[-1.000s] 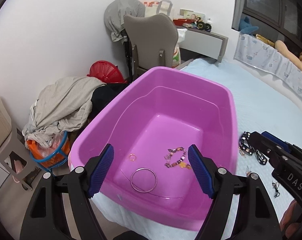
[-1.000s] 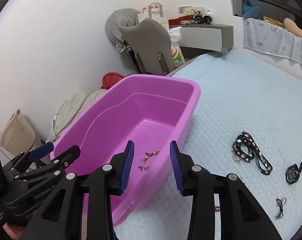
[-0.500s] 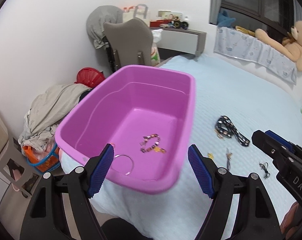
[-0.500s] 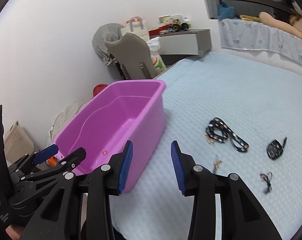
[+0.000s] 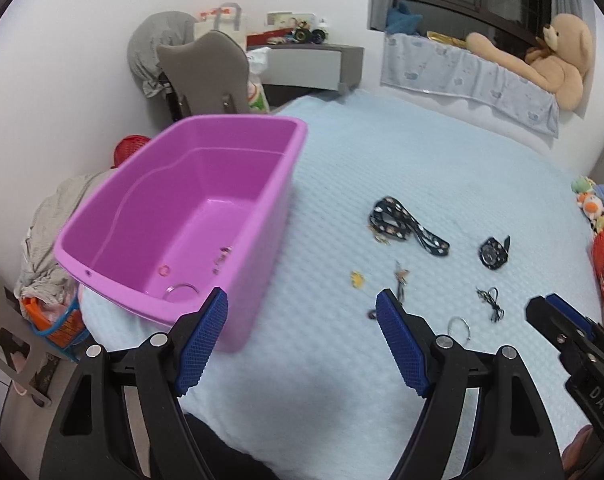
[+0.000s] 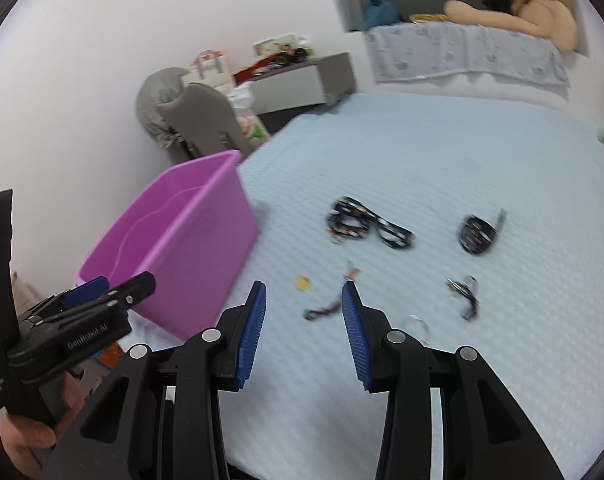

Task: Organize jewelry
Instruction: 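Withdraw both tools from the tub toward the silver bangle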

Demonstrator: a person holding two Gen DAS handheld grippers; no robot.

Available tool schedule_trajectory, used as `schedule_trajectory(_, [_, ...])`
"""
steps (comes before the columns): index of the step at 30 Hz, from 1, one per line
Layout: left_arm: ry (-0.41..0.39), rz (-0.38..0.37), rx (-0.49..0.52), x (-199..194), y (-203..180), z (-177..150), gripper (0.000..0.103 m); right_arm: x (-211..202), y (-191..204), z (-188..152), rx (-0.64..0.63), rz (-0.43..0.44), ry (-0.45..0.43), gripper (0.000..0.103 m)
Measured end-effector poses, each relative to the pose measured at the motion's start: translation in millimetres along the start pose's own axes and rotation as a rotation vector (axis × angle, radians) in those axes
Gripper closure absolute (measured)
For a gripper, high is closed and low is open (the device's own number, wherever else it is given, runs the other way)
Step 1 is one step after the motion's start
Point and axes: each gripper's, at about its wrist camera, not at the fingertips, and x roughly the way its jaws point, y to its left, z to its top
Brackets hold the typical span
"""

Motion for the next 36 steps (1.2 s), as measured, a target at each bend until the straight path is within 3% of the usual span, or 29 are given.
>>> schedule_trajectory(11, [0.059,-0.052,0.058,37.2,-40.1,-38.5,0.026,1.6,-70.7,-51.4,0.090,-0.124,0.044,0.064])
schedule_trajectory(23, [0.130,-0.073,0.090,107.8,-51.2,-55.8,0.021,63.2,-89.4,-79.6,0.076,-0.173,0.137,0.046])
schedule_trajectory(36, [0.156,-0.108,0.137,182.4,-78.6,-56.6,0.019,133.8,-112.2,-86.3,0.086,-0.194,0.208,0.044])
